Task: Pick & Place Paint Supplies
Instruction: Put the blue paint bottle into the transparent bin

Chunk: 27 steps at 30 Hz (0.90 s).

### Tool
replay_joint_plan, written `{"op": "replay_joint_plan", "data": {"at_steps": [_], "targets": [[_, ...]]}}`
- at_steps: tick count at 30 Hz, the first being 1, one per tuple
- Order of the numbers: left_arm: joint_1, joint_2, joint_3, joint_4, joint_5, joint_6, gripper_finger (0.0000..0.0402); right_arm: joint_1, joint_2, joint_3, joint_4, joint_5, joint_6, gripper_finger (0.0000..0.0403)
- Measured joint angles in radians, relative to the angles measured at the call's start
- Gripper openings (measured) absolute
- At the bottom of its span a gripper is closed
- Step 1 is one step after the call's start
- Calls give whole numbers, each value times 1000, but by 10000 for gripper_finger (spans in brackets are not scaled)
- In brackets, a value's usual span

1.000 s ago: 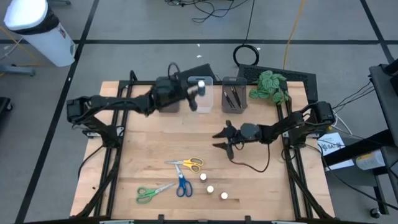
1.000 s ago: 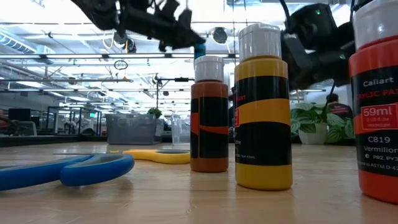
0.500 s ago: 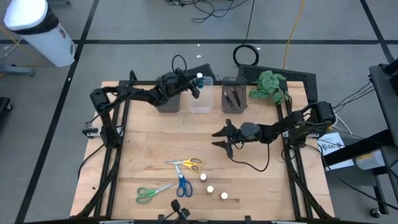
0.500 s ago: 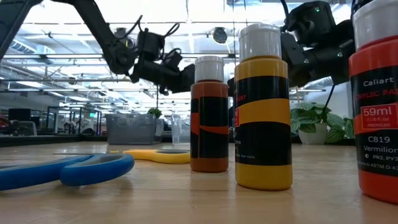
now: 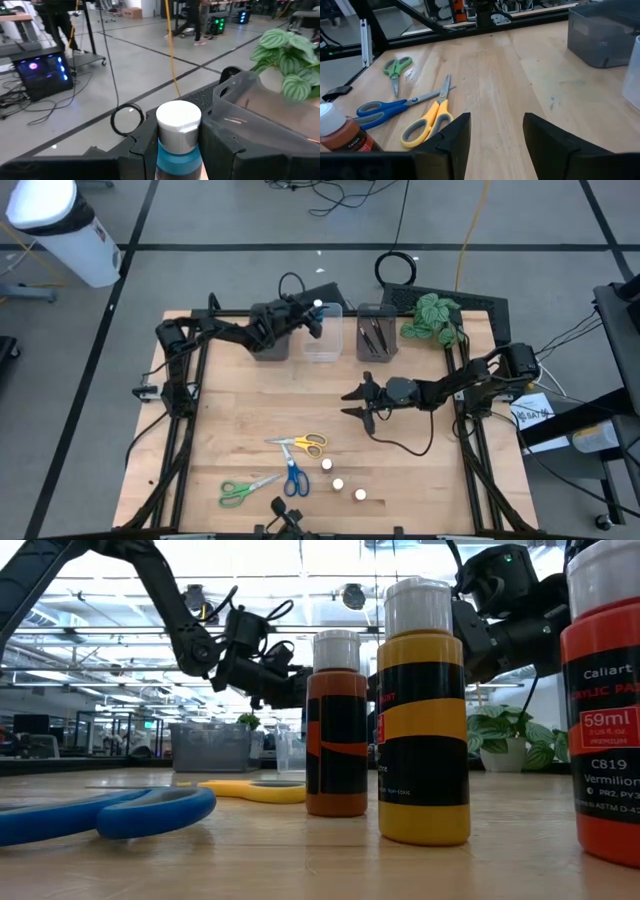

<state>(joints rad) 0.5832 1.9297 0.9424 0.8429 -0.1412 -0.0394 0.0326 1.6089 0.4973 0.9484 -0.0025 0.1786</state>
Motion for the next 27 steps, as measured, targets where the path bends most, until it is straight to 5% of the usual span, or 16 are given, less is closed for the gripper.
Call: {"op": "replay_joint_plan", "data": {"at_steps": [22, 27], "targets": [[6, 0, 0, -190, -159, -76, 122, 0, 0, 0, 3, 1, 0, 164], [6, 0, 0, -190, -201, -78, 164, 0, 0, 0, 4, 1, 0, 165]]}}
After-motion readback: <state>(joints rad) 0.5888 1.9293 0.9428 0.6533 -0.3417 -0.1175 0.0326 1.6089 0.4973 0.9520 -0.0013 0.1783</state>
